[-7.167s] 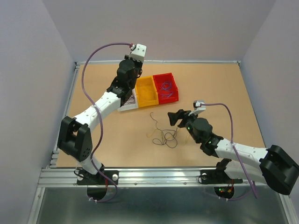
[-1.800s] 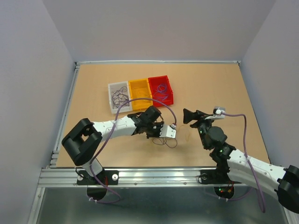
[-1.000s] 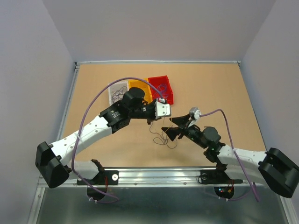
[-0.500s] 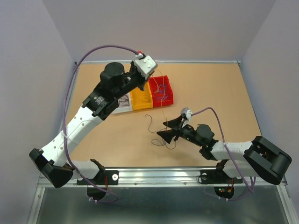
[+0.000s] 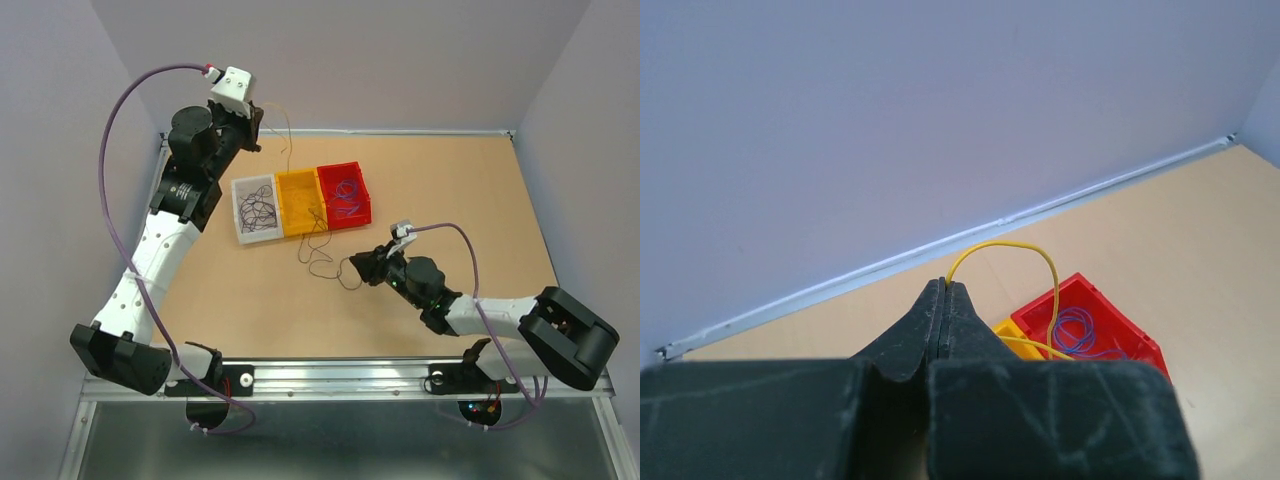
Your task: Untangle the cables
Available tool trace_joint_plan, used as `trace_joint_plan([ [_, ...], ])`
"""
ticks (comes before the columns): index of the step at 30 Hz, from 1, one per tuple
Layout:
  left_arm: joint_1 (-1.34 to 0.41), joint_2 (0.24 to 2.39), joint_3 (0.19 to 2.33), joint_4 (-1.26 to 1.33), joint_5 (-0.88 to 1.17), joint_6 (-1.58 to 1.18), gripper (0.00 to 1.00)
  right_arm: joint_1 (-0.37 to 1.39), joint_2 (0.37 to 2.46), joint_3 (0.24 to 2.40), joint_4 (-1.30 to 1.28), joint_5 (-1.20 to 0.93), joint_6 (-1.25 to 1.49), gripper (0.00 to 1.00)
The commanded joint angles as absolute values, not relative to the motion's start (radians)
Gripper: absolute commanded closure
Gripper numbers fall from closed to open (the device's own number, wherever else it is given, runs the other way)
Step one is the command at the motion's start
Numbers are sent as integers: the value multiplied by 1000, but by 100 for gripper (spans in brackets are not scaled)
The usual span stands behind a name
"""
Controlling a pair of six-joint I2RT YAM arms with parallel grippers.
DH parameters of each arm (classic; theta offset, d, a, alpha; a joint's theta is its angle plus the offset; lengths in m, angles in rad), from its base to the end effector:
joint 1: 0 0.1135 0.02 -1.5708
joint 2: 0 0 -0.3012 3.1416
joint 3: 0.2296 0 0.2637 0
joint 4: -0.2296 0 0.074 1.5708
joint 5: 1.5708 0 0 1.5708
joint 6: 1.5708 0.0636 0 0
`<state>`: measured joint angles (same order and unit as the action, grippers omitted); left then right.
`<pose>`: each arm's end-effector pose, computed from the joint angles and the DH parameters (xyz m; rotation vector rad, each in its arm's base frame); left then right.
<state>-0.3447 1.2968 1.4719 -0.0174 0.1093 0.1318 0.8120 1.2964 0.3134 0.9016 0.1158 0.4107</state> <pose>0.2955 -0.1135 0.5288 0.4223 1.3545 -0.2533 0.1893 0.1890 0.2119 -0.2523 1.7008 0.8268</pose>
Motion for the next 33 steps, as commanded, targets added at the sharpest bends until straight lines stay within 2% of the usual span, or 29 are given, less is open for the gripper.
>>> trace_joint_plan([
  [1,-341,1295,1439,60,185,92,100,811,1260,350,851,239,431,70],
  [3,-341,1299,1414,60,193,92,100,813,1230,342,850,255,430,70],
  [5,-341,1305,1405,64,184,97,100,813,1221,339,850,246,422,65],
  [6,-341,1305,1401,64,187,97,100,813,1221,341,853,230,416,57],
  [7,-341,1307,1397,63,201,97,100,813,1227,345,856,207,397,32],
  [8,-341,1304,1397,60,242,97,100,811,1241,363,862,139,381,21],
  [10,-341,1302,1405,48,287,91,100,813,1287,386,873,82,348,11],
  [13,-341,1307,1453,2,347,87,100,813,1337,443,873,49,314,6],
  [18,-341,1286,1477,-51,405,91,100,813,1468,560,851,145,255,5],
  [24,-341,1264,1529,-95,437,89,100,813,1659,730,854,136,167,4],
  [30,-341,1226,1600,-140,454,89,100,811,1793,854,859,231,132,5],
  [32,-341,1220,1626,-167,453,94,100,811,1825,864,862,282,132,11],
  [33,-341,1216,1638,-175,454,95,100,810,1830,864,864,304,130,19],
])
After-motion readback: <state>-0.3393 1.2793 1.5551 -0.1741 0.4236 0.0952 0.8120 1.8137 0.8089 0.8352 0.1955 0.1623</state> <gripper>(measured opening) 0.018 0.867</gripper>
